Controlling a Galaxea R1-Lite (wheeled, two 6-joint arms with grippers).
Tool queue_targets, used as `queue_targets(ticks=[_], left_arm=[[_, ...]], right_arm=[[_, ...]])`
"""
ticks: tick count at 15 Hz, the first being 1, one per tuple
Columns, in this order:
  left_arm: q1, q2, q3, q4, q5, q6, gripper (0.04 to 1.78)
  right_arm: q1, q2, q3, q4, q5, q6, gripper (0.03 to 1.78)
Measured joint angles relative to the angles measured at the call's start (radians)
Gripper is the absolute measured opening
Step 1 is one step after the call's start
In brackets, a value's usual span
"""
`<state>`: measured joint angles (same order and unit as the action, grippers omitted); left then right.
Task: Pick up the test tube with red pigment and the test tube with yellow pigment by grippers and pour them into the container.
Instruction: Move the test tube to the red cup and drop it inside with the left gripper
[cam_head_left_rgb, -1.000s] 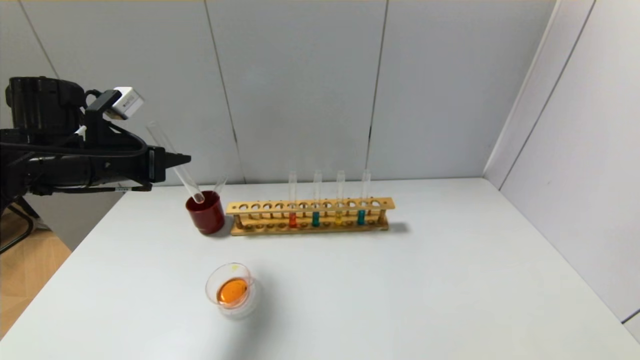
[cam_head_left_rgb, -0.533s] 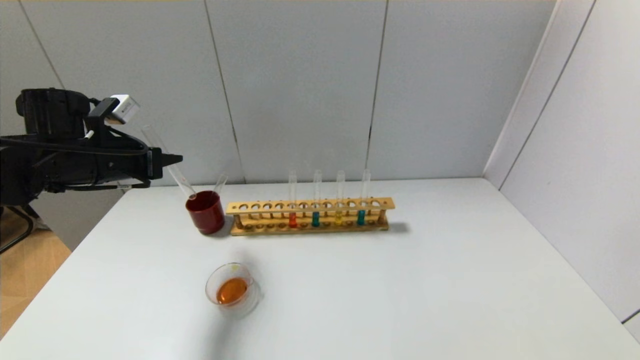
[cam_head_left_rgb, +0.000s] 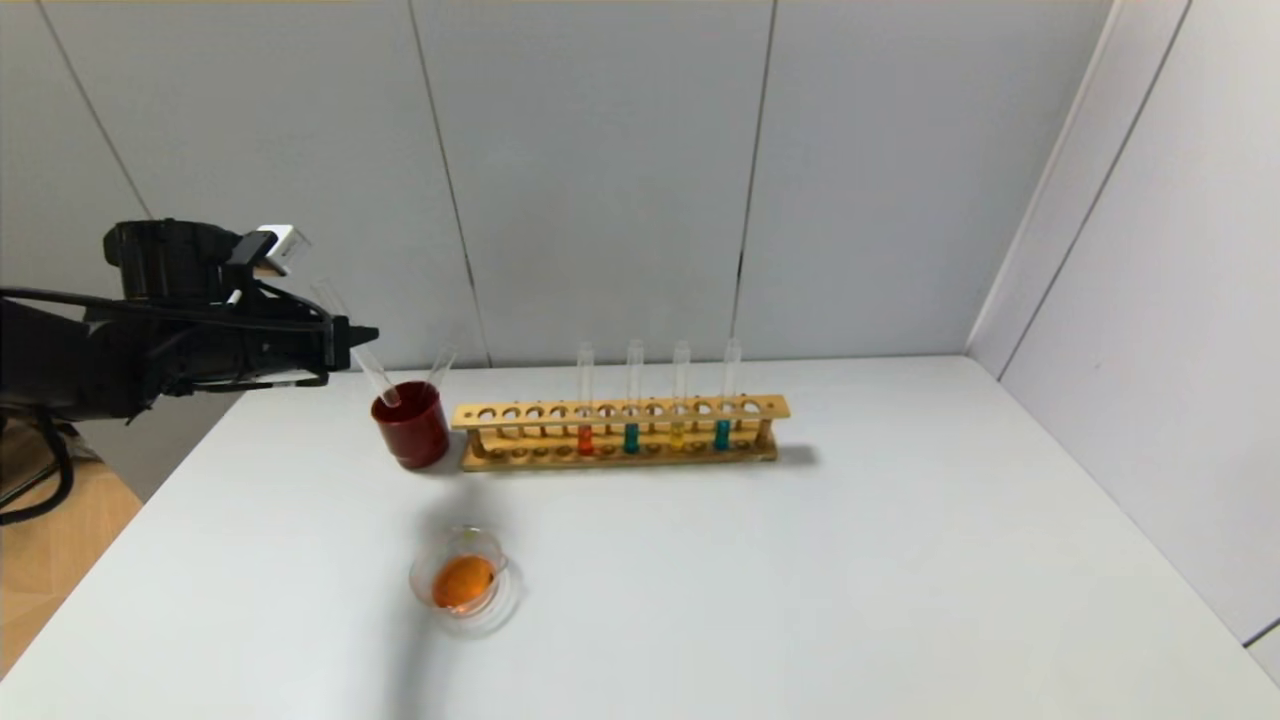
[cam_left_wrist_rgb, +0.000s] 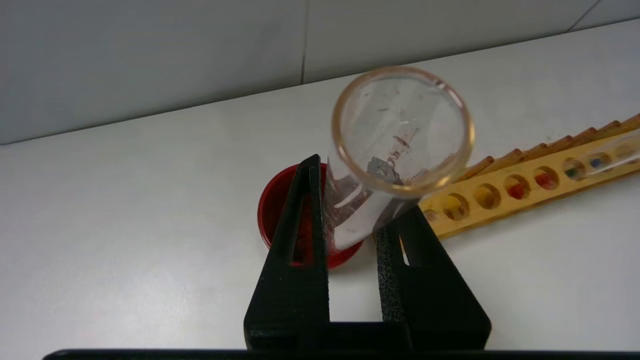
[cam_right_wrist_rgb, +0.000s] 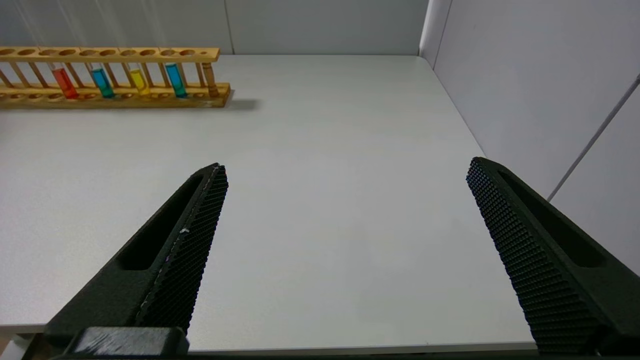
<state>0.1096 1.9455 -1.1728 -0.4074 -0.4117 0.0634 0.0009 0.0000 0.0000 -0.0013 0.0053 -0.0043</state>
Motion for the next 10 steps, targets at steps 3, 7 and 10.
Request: queue_targets(ticks=[3,7,10], left_arm=[[0.001,0.073,-0.041,-0.027,0.000,0.000,0.32],[0.001,0.149,-0.095,-0.037,-0.002,0.005,0.32],[0.000,0.172,-0.098,-0.021,-0.012,0.007,0.32]], right_arm=[[0.000,0.000,0.000,0.000,0.000,0.000,1.75],[0.000,0.000,0.000,0.000,0.000,0.000,1.75],[0.000,0.000,0.000,0.000,0.000,0.000,1.75]])
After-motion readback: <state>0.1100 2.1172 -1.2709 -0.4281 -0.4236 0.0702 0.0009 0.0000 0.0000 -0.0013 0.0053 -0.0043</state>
